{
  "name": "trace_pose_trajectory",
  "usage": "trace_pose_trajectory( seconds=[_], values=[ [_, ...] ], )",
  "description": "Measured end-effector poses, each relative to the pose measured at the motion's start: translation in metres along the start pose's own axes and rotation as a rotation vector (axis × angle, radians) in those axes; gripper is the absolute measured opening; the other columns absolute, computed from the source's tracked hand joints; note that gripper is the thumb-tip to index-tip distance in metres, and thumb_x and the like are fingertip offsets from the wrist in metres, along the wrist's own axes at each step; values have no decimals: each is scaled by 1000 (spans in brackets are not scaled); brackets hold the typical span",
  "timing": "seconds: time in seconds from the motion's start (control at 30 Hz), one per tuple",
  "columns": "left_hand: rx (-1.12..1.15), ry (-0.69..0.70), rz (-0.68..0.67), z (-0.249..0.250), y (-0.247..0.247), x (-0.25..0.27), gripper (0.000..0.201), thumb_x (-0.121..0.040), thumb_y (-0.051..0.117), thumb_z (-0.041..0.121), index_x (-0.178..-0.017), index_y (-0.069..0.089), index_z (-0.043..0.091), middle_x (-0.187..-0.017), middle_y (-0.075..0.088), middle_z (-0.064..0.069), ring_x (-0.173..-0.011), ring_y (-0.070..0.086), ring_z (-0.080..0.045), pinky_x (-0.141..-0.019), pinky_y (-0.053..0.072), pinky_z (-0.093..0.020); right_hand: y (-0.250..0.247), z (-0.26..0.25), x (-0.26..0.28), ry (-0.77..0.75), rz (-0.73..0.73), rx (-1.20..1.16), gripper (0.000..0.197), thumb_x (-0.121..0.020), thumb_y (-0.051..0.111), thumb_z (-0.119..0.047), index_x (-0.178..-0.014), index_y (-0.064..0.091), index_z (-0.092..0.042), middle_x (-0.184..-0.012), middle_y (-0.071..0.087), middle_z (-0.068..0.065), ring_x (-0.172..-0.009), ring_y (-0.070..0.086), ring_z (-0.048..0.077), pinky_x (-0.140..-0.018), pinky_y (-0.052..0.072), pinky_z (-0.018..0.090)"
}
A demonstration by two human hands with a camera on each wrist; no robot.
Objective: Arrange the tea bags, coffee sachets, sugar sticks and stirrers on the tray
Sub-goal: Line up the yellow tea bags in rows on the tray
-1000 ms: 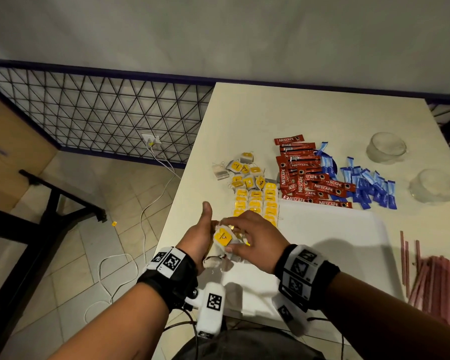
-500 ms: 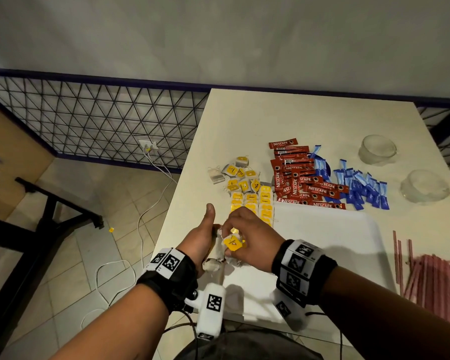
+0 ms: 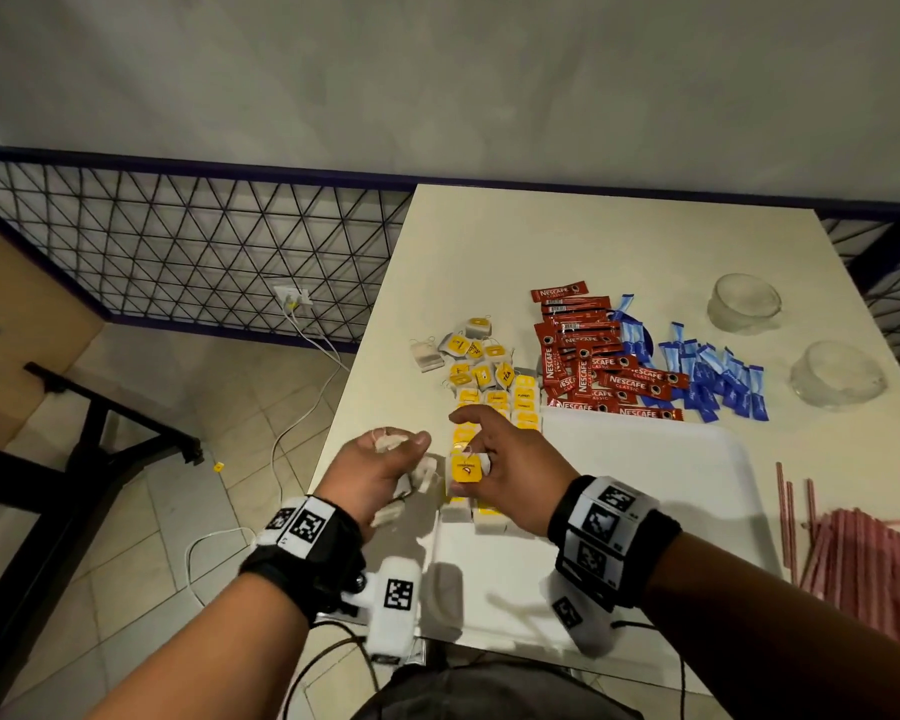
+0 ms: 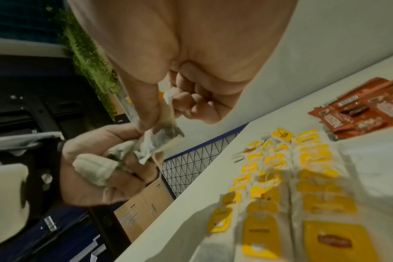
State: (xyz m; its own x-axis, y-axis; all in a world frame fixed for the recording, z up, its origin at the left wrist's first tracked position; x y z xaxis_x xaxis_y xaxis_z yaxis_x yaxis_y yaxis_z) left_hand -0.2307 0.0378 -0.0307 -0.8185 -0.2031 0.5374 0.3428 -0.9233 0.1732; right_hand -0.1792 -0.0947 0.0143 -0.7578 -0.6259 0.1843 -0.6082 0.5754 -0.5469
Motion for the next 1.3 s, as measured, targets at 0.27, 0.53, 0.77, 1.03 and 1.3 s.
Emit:
trace_pose_trajectory(
  seconds=[0.27, 0.53, 0.77, 1.03, 1.3],
  values=[
    [-526, 161, -202, 40, 35, 12, 21, -67, 83, 26, -74, 68, 13, -57, 62, -5, -49, 50, -16, -50, 39, -23, -13, -14, -4, -102, -7, 156, 65, -79, 75, -27, -135, 41, -32, -88, 57, -14, -74, 54, 8, -72, 43, 24],
    [-643, 409, -171, 87, 52, 25, 16, -82, 74, 10, -70, 70, 20, -54, 62, 9, -49, 52, -5, -49, 43, -17, -23, -11, 1, -77, 34, -300, 6, -82, 68, -33, -87, 72, -35, -97, 67, -3, -91, 64, 17, -86, 52, 46],
    [-536, 364, -101, 81, 43, 23, 7, -83, 74, 11, -85, 70, 6, -50, 63, 7, -40, 53, -2, -42, 39, -15, -33, -6, -3, -62, 105, -354, 9, -83, 73, -19, -81, 75, -10, -87, 60, 21, -84, 58, 33, -82, 49, 46],
    [-592, 333, -31, 68, 32, 20, 9, -85, 71, 13, -85, 71, 5, -46, 60, 10, -39, 52, 0, -43, 38, -12, -25, 11, -4, 39, 105, -372, 27, -81, 76, -22, -60, 61, -15, -55, 46, -7, -56, 40, 10, -60, 35, 25],
    [-646, 156, -84, 12, 17, 5, 16, -84, 73, 13, -71, 67, 5, -49, 58, 3, -39, 47, -8, -45, 39, -17, 3, 37, -3, 163, 64, -196, 17, -81, 74, -23, -67, 66, -29, -63, 58, -13, -61, 52, 4, -64, 41, 21]
  ],
)
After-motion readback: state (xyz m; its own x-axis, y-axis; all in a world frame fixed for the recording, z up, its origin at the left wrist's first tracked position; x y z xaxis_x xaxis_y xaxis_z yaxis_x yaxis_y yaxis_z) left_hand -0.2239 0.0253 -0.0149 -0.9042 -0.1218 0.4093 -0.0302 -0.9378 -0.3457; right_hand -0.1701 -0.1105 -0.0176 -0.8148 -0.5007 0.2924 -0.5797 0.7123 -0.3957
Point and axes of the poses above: each hand's wrist, its own x-axis away from the middle knuckle, its own y-axis out of the palm, z = x × y, the point moved 10 cm from there along -x, towards the middle knuckle
